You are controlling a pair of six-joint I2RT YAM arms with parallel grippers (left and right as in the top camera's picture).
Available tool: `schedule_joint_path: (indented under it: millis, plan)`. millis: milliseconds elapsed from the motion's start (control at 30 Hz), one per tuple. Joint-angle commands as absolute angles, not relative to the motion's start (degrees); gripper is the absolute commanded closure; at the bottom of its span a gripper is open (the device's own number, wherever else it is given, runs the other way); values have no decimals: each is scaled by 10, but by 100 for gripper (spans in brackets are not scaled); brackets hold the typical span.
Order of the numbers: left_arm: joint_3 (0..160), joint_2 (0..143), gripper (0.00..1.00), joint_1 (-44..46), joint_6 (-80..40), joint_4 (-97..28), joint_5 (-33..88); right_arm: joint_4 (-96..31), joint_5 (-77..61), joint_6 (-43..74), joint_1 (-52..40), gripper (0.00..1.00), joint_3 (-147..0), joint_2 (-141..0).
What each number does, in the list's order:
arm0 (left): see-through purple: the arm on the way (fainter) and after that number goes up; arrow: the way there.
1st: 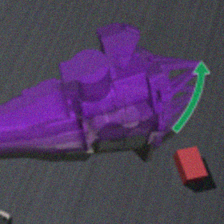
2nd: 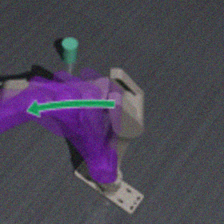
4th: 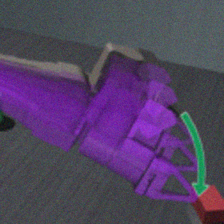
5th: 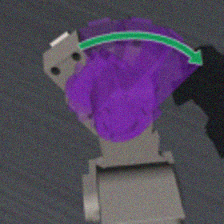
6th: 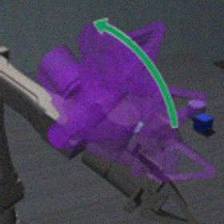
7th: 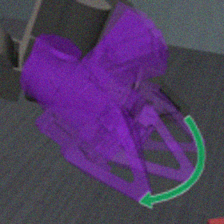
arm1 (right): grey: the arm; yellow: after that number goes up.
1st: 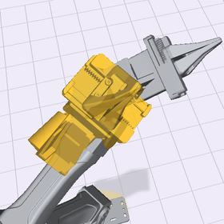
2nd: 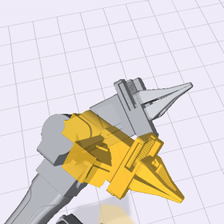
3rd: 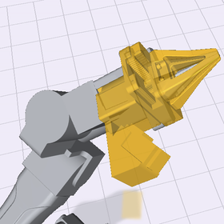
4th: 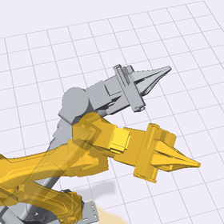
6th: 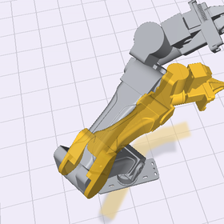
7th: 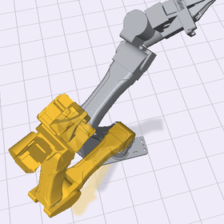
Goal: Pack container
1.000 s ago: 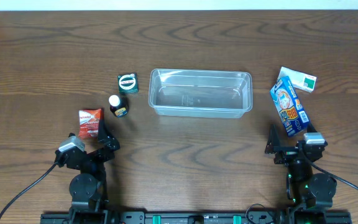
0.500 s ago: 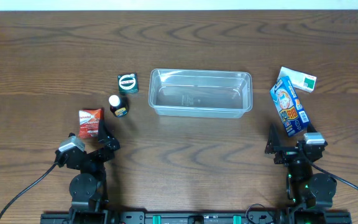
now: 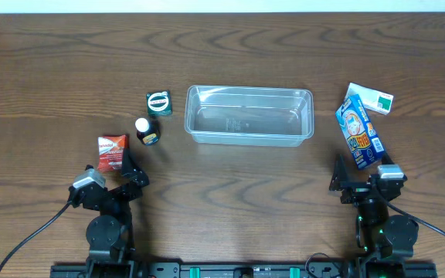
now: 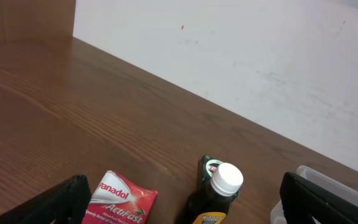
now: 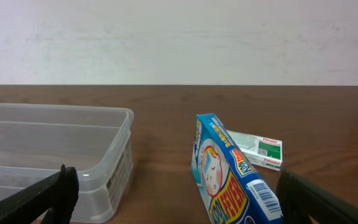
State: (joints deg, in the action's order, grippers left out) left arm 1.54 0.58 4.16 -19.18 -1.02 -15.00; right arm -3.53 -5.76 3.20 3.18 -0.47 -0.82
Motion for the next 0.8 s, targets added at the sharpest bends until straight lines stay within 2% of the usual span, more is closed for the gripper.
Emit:
schedule_joint_path:
  millis: [0,167,533,667,767]
  plan:
    - [2,2,2,39,-180,-27,-155,-37,-54,25,21,1,-3,-4]
    - [2,2,2,39,-180,-27,-155,-29,-52,25,21,1,-3,-4]
    - [2,2,2,39,-180,-27,-155,-14,-140,31,21,1,-46,-34]
    - [2,2,2,39,-180,-27,-155,-39,-141,31,21,1,-143,-128]
    - [2,2,2,39,-180,-27,-155,-86,-171,17,25,1,-255,-250]
